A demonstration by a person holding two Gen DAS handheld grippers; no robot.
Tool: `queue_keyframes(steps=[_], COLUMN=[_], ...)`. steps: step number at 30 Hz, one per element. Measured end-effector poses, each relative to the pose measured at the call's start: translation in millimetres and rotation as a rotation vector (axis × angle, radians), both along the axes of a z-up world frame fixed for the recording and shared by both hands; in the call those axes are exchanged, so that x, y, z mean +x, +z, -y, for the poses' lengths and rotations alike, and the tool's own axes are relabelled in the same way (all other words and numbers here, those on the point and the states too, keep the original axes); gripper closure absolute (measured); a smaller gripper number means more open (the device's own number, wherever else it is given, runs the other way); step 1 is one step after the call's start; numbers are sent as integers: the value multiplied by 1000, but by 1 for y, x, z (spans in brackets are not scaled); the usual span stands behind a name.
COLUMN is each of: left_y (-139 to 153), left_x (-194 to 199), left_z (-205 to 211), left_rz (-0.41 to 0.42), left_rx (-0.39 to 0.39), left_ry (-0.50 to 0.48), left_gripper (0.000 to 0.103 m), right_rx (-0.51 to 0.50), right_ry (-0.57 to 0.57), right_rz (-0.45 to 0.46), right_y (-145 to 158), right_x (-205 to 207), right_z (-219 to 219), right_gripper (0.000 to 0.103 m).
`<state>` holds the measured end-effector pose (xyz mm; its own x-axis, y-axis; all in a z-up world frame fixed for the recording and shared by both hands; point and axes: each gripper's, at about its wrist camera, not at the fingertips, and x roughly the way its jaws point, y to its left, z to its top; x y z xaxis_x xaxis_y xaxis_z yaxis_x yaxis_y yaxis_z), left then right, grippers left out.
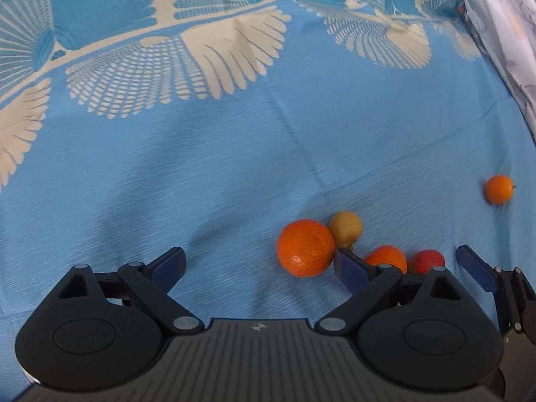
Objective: Organize fruits
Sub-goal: 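Grasp a large orange with the left gripper while the right grasps a red tomato, then carry the large orange and red tomato over the plate with both grippers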
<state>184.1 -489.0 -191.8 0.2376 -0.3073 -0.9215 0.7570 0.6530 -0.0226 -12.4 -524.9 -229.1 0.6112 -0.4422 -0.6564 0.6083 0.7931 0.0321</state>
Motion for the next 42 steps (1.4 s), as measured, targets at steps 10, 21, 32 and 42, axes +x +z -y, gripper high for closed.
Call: queue_keyframes(steps=[10,21,32,42], left_y=[12,108,189,210], left_x=[-20,-77,-150,-205], left_z=[1,-116,-296,-428], left_rz=[115,200,218,251], left_rx=[-15,-78,-98,-104], left_ry=[-48,49,253,390], left_gripper=[64,64,63,64], right_rx=[4,-121,-14,113], right_ry=[46,-188,109,463], right_rz=[44,133,234,213], right_y=[4,32,146,206], right_x=[-3,-33,-90,-129], right_z=[-3,8,-121,-273], right_gripper=[63,63,63,63])
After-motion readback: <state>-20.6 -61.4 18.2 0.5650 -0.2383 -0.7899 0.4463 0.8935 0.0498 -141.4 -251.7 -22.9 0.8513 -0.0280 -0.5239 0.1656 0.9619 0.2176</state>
